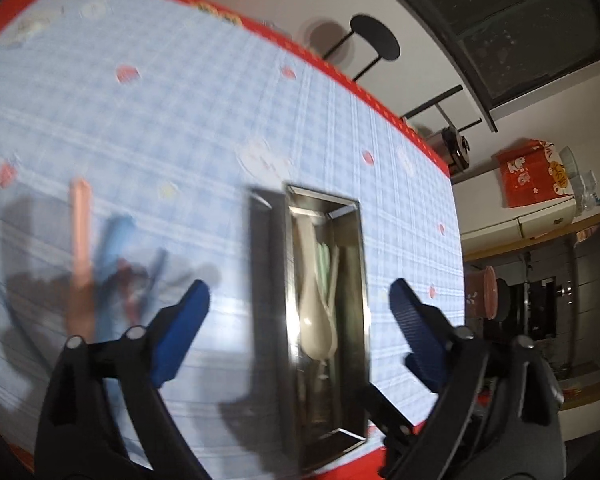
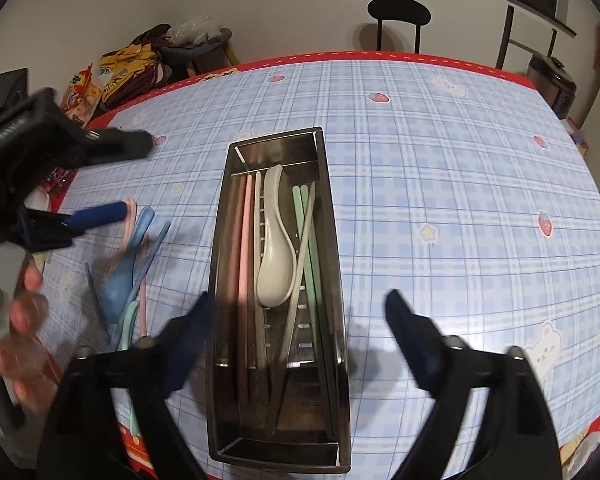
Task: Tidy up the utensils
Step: 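Open the left tool over the tray while the right tool releases its wooden chopstick inside, then grasp a blue chopstick with the left tool while the right tool grasps a pink chopstick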
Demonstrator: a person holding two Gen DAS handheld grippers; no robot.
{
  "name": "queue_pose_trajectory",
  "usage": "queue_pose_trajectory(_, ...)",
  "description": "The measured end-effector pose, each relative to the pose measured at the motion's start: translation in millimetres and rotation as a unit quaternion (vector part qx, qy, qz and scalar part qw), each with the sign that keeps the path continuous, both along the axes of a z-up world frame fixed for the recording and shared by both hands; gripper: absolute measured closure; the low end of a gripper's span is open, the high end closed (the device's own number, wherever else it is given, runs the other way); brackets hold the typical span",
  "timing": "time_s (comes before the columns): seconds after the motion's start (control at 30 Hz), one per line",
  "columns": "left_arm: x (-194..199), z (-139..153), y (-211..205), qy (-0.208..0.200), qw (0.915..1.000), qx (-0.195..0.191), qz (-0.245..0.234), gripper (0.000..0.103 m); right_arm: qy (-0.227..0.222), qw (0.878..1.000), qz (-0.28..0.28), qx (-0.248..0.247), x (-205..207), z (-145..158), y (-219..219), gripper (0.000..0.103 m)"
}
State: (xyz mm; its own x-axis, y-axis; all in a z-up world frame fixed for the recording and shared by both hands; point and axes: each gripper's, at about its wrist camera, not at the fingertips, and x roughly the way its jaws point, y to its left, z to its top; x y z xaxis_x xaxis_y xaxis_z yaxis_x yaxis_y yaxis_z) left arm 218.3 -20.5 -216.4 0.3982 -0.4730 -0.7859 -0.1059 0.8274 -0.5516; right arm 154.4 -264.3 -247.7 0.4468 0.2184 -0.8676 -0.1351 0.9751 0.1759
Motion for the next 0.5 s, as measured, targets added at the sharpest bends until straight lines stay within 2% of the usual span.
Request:
queue_pose_trajectory(0.03, -0.2, 2.6, 7.7, -0.003, 1.0, 0.007, 0.001, 0.008, -0.001, 1.0, -0.001, -0.003, -1.2, 1.1, 1.9, 0.007)
queue_pose_trajectory(0.2, -8.9, 10.8, 48.5, -0.023, 0.9977, 0.064, 0.004, 0.006, -0.004, 1.0, -0.003, -0.015, -5.1, 2.8, 10.8, 0.006)
queue_pose_trajectory(0.33, -27.2, 10.5, 81.9, -0.046, 0.9886, 0.143, -0.012, 0.006, 0.0, 1.0, 0.008, -0.014, -7.9, 2.4, 25.9, 0.006)
queue_pose_trajectory(0.5, -65.8, -0.3, 120.2, -0.066, 0.9809, 0.18, -0.035, 0.006, -0.004, 0.999, 0.039, -0.009, -15.5, 2.6, 55.6, 0.006)
